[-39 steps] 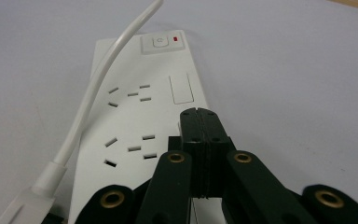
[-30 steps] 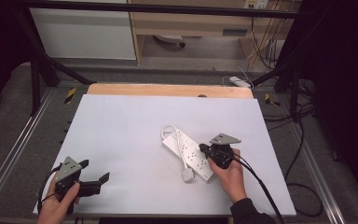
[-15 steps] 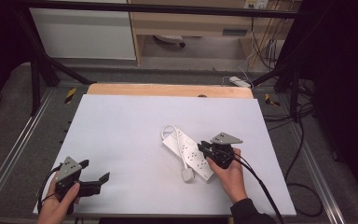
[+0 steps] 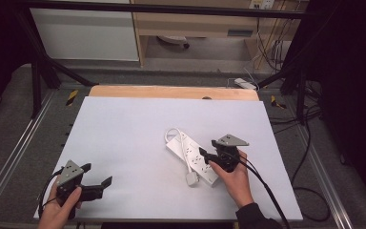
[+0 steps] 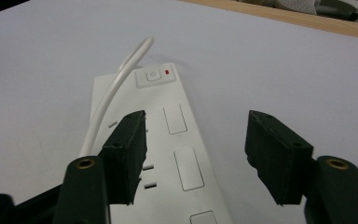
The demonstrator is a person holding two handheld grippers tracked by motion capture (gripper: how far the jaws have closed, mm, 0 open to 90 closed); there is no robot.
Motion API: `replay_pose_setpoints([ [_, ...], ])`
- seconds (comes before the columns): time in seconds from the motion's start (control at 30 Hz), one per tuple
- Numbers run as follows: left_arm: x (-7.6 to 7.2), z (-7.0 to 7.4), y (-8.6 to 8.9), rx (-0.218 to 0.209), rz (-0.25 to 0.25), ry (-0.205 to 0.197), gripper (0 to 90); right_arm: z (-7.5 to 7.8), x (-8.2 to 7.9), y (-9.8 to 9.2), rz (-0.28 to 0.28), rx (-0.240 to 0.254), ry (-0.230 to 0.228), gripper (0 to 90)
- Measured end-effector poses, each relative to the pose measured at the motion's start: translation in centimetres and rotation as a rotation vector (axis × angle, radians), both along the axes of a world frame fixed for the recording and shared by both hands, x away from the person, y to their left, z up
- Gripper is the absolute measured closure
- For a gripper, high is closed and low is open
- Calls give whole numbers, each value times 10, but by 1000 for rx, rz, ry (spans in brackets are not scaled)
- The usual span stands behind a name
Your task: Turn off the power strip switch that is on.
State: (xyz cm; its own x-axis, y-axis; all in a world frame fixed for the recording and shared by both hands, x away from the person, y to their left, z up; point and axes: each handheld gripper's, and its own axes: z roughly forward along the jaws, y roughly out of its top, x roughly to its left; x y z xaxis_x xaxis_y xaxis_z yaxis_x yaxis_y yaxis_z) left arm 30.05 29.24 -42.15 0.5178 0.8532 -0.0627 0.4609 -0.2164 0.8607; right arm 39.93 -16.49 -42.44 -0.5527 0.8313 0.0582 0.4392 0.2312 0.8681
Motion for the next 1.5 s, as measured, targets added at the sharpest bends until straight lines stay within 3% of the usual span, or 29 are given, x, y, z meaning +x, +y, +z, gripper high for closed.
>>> replay_pose_setpoints([
  [0.57,0,0,0,-3,0,1,58,7,-2,7,-30,4,9,78],
  [0.7,0,0,0,-4,-1,1,59,8,-3,9,-15,10,6,31],
  [1.5,0,0,0,-5,1,0,58,19,-10,5,1,29,-47,38],
])
